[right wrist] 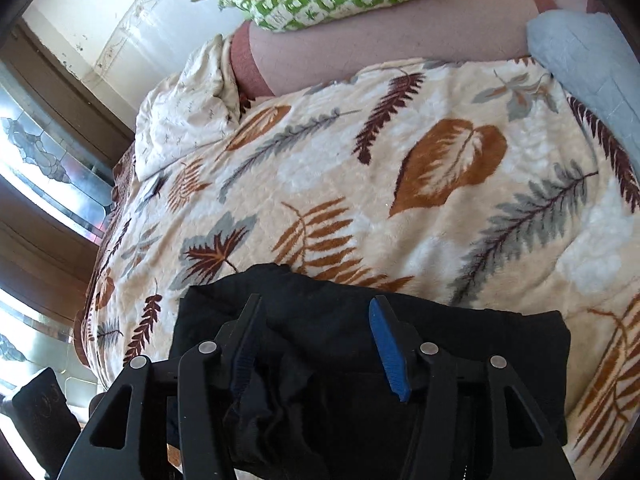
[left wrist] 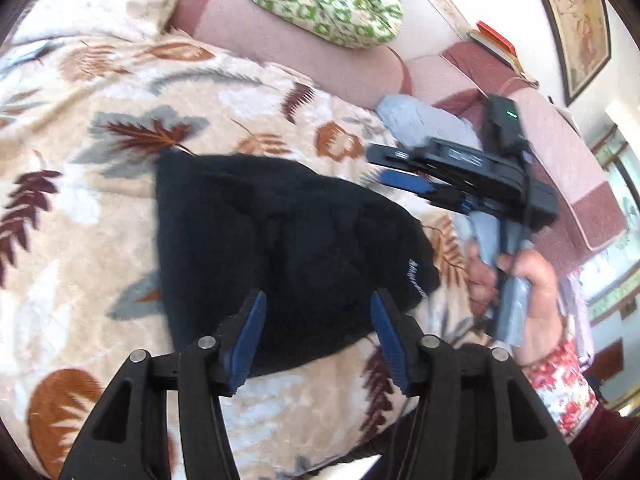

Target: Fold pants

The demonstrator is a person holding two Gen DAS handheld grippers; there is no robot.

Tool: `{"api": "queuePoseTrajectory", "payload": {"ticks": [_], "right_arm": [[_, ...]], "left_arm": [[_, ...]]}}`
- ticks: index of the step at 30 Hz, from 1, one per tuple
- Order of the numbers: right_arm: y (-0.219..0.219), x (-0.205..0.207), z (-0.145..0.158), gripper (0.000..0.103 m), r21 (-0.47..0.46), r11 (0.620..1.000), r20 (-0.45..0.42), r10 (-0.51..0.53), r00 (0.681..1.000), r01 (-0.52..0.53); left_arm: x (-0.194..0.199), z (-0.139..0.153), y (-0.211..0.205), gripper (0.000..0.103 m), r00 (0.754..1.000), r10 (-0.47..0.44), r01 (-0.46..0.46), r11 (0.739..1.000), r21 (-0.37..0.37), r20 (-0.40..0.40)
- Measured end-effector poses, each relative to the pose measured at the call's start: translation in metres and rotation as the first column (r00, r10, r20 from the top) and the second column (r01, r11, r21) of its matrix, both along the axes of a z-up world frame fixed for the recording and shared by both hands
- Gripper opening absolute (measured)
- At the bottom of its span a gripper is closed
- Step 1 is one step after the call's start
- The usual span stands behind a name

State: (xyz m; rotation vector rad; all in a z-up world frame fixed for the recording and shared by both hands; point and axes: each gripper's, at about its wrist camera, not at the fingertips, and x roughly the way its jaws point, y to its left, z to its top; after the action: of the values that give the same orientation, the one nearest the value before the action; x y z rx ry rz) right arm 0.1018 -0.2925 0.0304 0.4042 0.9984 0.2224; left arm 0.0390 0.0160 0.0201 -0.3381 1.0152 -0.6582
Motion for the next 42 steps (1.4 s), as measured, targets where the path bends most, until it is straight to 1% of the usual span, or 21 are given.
{"api": "queuePoseTrajectory", "payload": {"ticks": [1,3,5,8,11,12,14,16,18,20,21,23,25,28,32,35,38,39,40,41,42], "right_arm": [[0.002,-0.003,0.005,0.059,0.007,1.0,0.022,0.013,1.0,-0.013],[0.013,-0.01,0.013,0.059,0.03,0.998,0.06,0.046,0.997,-0.048],[0.026,-0.013,0.012,0.059,0.078,0.993,0.067,0.088,0.994,-0.093],[0.053,-0.009,-0.003,0.059,0.164,0.972,0.04,0.166,0.985,-0.171],[0.077,0.0,-0.028,0.059,0.246,0.941,-0.01,0.243,0.97,-0.234],[0.082,0.002,-0.036,0.059,0.246,0.941,-0.035,0.248,0.968,-0.232],[0.083,0.01,-0.051,0.058,0.195,0.961,-0.075,0.215,0.974,-0.197],[0.078,0.015,-0.06,0.052,0.118,0.979,-0.071,0.175,0.982,-0.166],[0.071,0.018,-0.065,0.044,0.106,0.984,-0.072,0.149,0.986,-0.141],[0.066,0.017,-0.059,0.049,0.094,0.991,-0.062,0.101,0.993,-0.095],[0.065,0.014,-0.052,0.05,0.049,0.997,-0.044,0.07,0.997,-0.067],[0.066,0.013,-0.037,0.052,0.014,0.998,-0.006,0.064,0.998,-0.064],[0.077,0.016,-0.027,0.052,0.036,0.993,0.007,0.112,0.994,-0.112],[0.111,0.029,-0.019,0.052,-0.02,0.974,-0.001,0.226,0.974,-0.226],[0.164,0.058,-0.034,0.053,-0.095,0.927,-0.127,0.352,0.928,-0.364],[0.186,0.078,-0.048,0.059,-0.131,0.906,-0.217,0.371,0.903,-0.403],[0.196,0.089,-0.066,0.059,-0.144,0.895,-0.302,0.367,0.88,-0.423],[0.2,0.09,-0.071,0.053,-0.155,0.886,-0.322,0.373,0.87,-0.437],[0.202,0.09,-0.072,0.045,-0.177,0.878,-0.325,0.374,0.869,-0.444],[0.204,0.089,-0.073,0.034,-0.198,0.872,-0.327,0.372,0.869,-0.448],[0.204,0.089,-0.074,0.029,-0.191,0.872,-0.329,0.376,0.866,-0.451]], "left_arm": [[0.003,0.0,0.008,0.055,0.999,0.036,-0.036,0.999,0.029,0.003],[0.003,0.002,-0.006,0.055,0.995,0.099,-0.098,0.992,0.078,-0.011],[0.008,0.0,0.001,0.055,0.989,0.138,-0.134,0.987,0.085,-0.044],[0.015,-0.017,0.003,0.055,0.982,0.17,-0.161,0.98,0.115,-0.078],[0.015,-0.035,-0.002,0.055,0.983,0.155,-0.14,0.979,0.147,-0.097],[0.013,-0.042,-0.005,0.055,0.983,0.152,-0.134,0.977,0.165,-0.104],[0.011,-0.051,-0.006,0.055,0.983,0.154,-0.135,0.975,0.178,-0.097],[0.009,-0.051,-0.007,0.056,0.986,0.144,-0.128,0.975,0.185,-0.08],[0.009,-0.052,-0.006,0.056,0.988,0.137,-0.121,0.975,0.185,-0.077],[0.009,-0.054,-0.004,0.056,0.988,0.136,-0.122,0.977,0.173,-0.077],[0.008,-0.054,-0.002,0.056,0.988,0.136,-0.122,0.979,0.166,-0.074],[0.007,-0.055,-0.001,0.056,0.988,0.139,-0.127,0.979,0.157,-0.07],[0.007,-0.055,0.0,0.056,0.987,0.145,-0.134,0.98,0.148,-0.069],[0.007,-0.054,0.0,0.056,0.986,0.148,-0.136,0.982,0.133,-0.082],[0.011,-0.053,-0.001,0.056,0.985,0.131,-0.12,0.988,0.096,-0.116],[0.012,-0.054,-0.002,0.056,0.983,0.133,-0.123,0.989,0.088,-0.123],[0.01,-0.054,-0.005,0.056,0.987,0.124,-0.114,0.989,0.098,-0.102],[0.009,-0.054,-0.006,0.046,0.988,0.122,-0.112,0.988,0.11,-0.089],[0.008,-0.055,-0.008,0.029,0.989,0.123,-0.113,0.986,0.126,-0.079],[0.008,-0.056,-0.009,0.025,0.99,0.12,-0.109,0.985,0.131,-0.073],[0.008,-0.056,-0.008,0.021,0.99,0.118,-0.109,0.987,0.122,-0.072]]}}
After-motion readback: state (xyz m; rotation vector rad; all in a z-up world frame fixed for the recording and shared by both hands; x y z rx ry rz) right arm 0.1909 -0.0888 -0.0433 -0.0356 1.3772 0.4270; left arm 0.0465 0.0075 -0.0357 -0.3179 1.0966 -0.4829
